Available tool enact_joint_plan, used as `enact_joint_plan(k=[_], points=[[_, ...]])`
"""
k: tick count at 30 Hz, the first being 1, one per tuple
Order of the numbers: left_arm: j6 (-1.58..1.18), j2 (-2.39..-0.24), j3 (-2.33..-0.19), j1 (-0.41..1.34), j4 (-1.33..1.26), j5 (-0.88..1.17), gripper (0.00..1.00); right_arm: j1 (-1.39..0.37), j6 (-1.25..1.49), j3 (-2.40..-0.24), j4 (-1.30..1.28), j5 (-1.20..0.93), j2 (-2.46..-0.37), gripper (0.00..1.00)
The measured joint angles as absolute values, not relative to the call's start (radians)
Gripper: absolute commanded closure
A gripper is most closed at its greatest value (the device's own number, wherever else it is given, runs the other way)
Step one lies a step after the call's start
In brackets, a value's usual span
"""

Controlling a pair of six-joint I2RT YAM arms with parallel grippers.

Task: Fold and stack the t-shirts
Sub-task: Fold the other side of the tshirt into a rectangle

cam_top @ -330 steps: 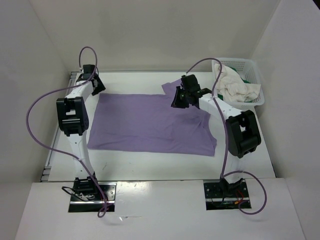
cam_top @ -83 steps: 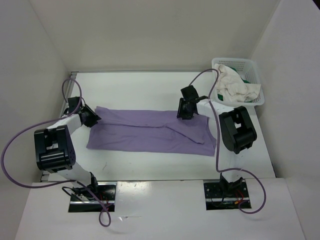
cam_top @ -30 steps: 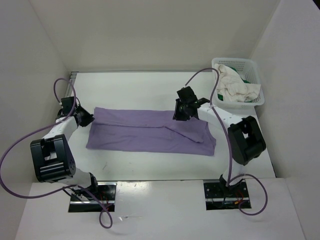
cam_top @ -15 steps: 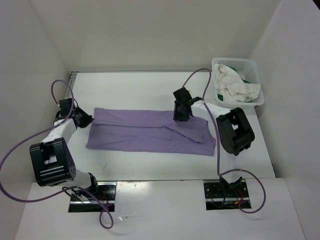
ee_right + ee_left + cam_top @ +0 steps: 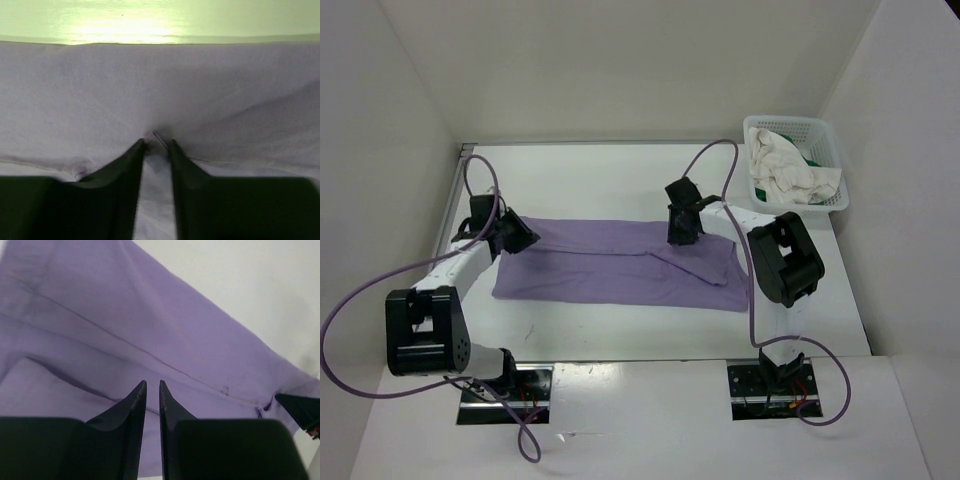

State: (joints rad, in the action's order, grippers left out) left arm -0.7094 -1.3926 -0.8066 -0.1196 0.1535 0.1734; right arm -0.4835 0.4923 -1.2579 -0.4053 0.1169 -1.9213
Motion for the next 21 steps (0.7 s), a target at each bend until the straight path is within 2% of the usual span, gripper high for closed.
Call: enact_joint_plan(k=[3, 7, 19, 21], points=[[-0.711, -1.398, -0.805, -0.067, 0.145, 0.173, 0.77, -0.484, 0.492, -1.258, -0.404, 0.102, -1.921, 0.83], [-0.712, -1.412, -0.804, -0.020, 0.136, 0.172, 0.77, -0.484, 0.493, -1.258, -0.404, 0.083, -1.920, 0.87], [-0.719, -1.454, -0.796, -0.010, 0.091, 0.162, 0.77, -0.491, 0.500, -1.182, -0.447, -0.005, -1.796, 0.89], [-0.729, -1.461, -0.796, -0.010, 0.086, 0.162, 0.76, -0.509, 0.512, -1.155, -0.455, -0.015, -1.765, 0.87]])
